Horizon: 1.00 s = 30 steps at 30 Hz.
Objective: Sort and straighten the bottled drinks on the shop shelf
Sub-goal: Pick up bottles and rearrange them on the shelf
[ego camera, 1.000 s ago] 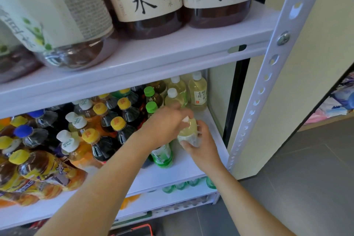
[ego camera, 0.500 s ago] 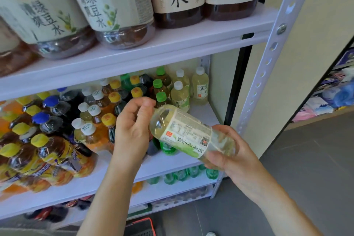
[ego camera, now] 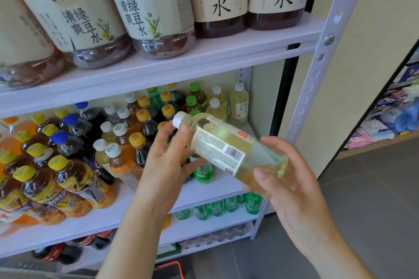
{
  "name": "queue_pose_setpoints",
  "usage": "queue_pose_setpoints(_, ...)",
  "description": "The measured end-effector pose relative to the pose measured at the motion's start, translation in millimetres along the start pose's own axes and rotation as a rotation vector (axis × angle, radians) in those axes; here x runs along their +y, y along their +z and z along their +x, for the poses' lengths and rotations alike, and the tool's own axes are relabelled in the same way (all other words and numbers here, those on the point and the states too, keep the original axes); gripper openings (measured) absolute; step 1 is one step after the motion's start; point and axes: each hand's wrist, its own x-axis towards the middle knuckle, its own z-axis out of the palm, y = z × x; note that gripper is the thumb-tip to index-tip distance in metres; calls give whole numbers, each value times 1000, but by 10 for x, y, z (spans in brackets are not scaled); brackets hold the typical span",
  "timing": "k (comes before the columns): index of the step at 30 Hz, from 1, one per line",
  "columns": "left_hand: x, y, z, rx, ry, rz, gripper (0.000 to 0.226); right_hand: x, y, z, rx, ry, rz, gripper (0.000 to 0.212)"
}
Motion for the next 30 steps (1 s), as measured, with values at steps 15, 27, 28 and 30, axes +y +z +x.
queue_pose_setpoints(15,32,252,-33,-22,19,-267,80,-85,19,47,-272,580,448,74)
queue_pose_setpoints(27,117,426,-6,31,83,142,65,-6,141,-63,45,-50,-287,64)
queue_pose_setpoints(28,104,459,-8,40,94,140,68,9,140,-64,64,-87,-367,68)
queue_pose_setpoints(30,71,508,-14,79,97,82,72,36,125,-66,86,-149,-529,72)
